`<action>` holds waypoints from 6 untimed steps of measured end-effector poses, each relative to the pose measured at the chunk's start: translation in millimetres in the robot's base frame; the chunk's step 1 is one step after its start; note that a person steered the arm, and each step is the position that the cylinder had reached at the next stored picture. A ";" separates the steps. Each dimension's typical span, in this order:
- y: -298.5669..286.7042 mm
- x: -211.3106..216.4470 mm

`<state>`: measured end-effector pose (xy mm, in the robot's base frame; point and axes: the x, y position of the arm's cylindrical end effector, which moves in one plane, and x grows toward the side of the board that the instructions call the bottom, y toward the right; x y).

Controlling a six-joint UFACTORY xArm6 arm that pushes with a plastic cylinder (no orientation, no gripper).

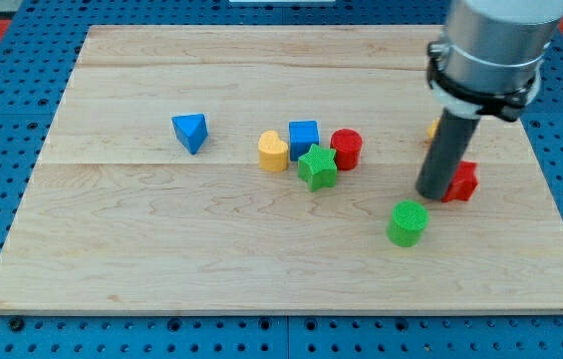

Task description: Move the green circle upwards

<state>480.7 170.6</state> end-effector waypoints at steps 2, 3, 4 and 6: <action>32.8 98.6; -57.1 120.7; -49.0 102.9; -30.6 86.8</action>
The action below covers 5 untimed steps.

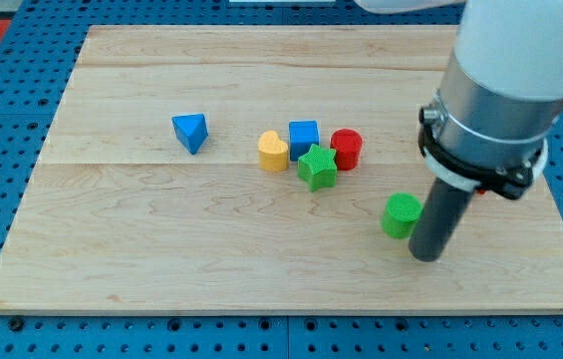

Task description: Move the green circle upwards

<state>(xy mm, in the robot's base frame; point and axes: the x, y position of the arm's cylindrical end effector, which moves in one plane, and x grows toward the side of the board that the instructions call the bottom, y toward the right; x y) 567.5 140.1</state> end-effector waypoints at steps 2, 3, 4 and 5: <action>-19.5 -31.9; -10.0 -57.0; -39.9 -50.4; -54.3 -65.4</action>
